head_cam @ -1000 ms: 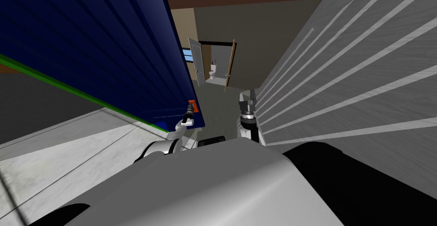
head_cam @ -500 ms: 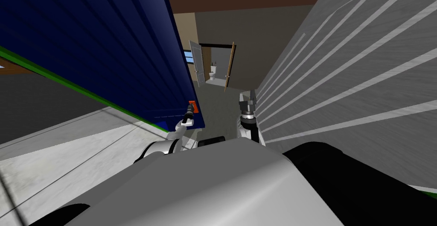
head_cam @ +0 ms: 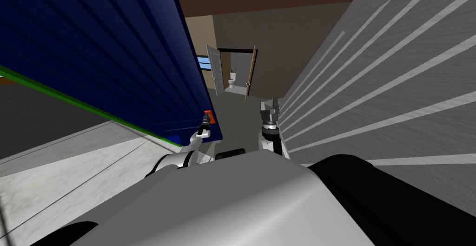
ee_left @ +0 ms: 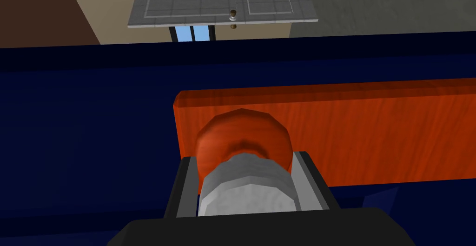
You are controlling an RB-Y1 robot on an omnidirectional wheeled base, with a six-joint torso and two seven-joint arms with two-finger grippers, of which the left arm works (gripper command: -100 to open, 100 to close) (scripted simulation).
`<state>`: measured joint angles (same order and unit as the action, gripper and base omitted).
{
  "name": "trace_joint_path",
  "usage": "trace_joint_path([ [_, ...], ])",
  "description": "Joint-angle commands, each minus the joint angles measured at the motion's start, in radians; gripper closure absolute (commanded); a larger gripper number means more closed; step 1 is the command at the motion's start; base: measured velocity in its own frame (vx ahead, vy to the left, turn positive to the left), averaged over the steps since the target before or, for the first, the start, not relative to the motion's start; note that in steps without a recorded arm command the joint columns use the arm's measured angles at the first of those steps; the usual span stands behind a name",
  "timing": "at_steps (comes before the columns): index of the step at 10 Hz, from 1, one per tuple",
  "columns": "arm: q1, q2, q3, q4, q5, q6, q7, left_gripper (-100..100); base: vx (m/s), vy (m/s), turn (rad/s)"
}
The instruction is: Push the door open
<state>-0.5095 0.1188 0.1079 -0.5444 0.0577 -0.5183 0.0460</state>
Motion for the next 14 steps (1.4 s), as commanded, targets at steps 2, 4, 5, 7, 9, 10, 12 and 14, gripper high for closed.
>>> trace_joint_path([
  [2, 0.012, 0.016, 0.017, -0.029, 0.006, 0.01, -0.004, 100, 0.152, -0.06, 0.023],
  [4, 0.014, 0.025, 0.035, -0.028, 0.013, 0.01, -0.011, 100, 0.2, -0.103, 0.053],
  [5, 0.016, 0.029, 0.045, -0.027, 0.017, 0.011, -0.014, 100, 0.2, -0.064, 0.07],
  [7, 0.016, 0.029, 0.045, -0.027, 0.017, 0.011, -0.014, 100, 0.082, -0.023, 0.001],
  [9, 0.018, 0.039, 0.065, -0.025, 0.024, 0.011, -0.022, 100, 0.057, -0.022, 0.022],
  [10, 0.019, 0.041, 0.07, -0.025, 0.026, 0.011, -0.024, 100, 0.165, -0.072, 0.07],
  [12, 0.021, 0.049, 0.085, -0.023, 0.032, 0.011, -0.029, 100, 0.148, -0.094, 0.066],
  [14, 0.023, 0.057, 0.101, -0.022, 0.039, 0.011, -0.035, 100, 0.134, -0.062, 0.027],
])
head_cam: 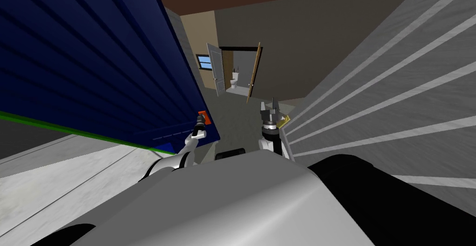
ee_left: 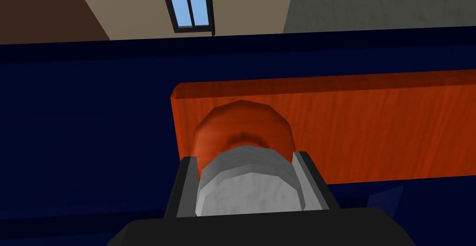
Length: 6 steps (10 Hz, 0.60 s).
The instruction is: Push the door open
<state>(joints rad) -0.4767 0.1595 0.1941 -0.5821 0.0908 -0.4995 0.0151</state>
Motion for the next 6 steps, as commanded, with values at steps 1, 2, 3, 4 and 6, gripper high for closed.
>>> trace_joint_path([
  [1, -0.009, 0.021, 0.026, 0.016, 0.01, -0.008, -0.008, 100, 0.201, -0.096, 0.048],
  [2, -0.009, 0.021, 0.026, 0.016, 0.01, -0.008, -0.008, 100, 0.145, -0.084, 0.058],
  [3, -0.009, 0.021, 0.026, 0.016, 0.01, -0.008, -0.008, 100, 0.058, -0.029, 0.022],
  [4, -0.006, 0.031, 0.047, 0.018, 0.018, -0.007, -0.016, 100, 0.134, -0.069, 0.04],
  [6, -0.005, 0.033, 0.052, 0.019, 0.02, -0.007, -0.018, 100, 0.13, -0.079, 0.046],
])
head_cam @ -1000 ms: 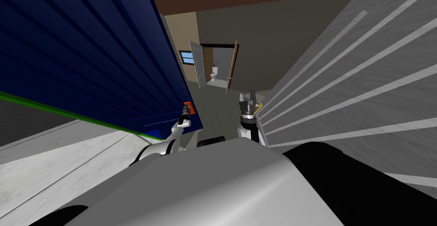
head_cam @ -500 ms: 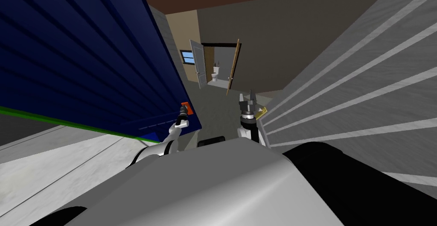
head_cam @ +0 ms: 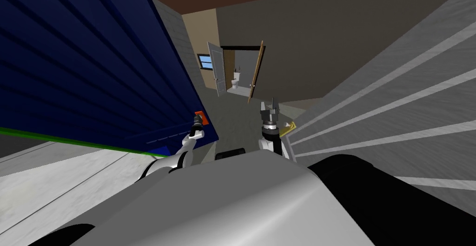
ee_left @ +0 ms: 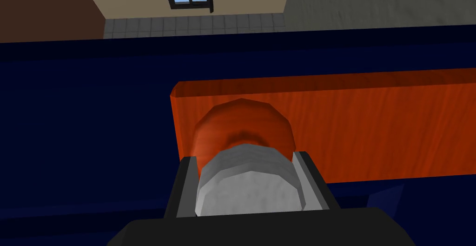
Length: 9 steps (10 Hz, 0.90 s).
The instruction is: Push the door open
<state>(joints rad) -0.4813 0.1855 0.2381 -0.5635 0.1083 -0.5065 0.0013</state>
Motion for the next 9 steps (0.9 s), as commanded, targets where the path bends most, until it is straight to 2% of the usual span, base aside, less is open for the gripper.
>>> trace_joint_path([
  [1, 0.001, 0.015, 0.023, 0.001, 0.008, 0.0, -0.01, 100, 0.141, -0.104, 0.068],
  [4, 0.005, 0.028, 0.05, 0.004, 0.019, 0.0, -0.02, 100, 0.205, -0.103, 0.072],
  [5, 0.005, 0.028, 0.05, 0.004, 0.019, 0.0, -0.02, 100, 0.11, -0.036, 0.015],
  [6, 0.007, 0.036, 0.066, 0.005, 0.025, 0.0, -0.026, 100, 0.148, -0.076, 0.036],
  [7, 0.007, 0.037, 0.07, 0.005, 0.026, 0.0, -0.027, 100, 0.169, -0.113, 0.062],
  [9, 0.007, 0.037, 0.07, 0.005, 0.026, 0.0, -0.027, 100, 0.072, -0.024, 0.023],
])
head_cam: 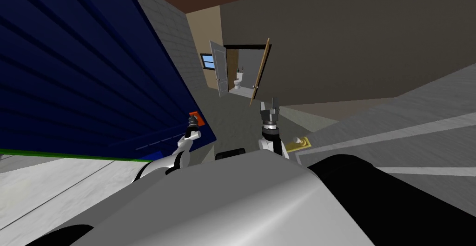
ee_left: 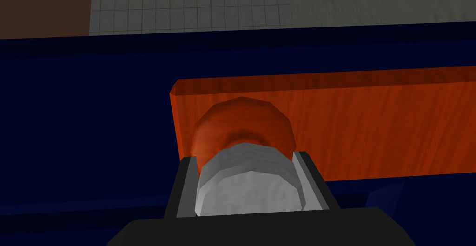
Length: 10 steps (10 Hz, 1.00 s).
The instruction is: Push the door open
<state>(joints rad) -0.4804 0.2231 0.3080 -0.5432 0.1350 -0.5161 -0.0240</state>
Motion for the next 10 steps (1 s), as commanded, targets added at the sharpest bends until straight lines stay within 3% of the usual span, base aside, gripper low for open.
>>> trace_joint_path([
  [1, 0.008, 0.007, 0.016, -0.014, 0.006, 0.01, -0.007, 100, 0.108, -0.04, 0.028],
  [4, 0.02, 0.007, 0.019, -0.017, 0.007, 0.016, -0.007, 100, 0.125, -0.066, 0.045],
  [10, 0.028, 0.033, 0.074, -0.015, 0.028, 0.013, -0.029, 100, 0.159, -0.038, 0.041],
])
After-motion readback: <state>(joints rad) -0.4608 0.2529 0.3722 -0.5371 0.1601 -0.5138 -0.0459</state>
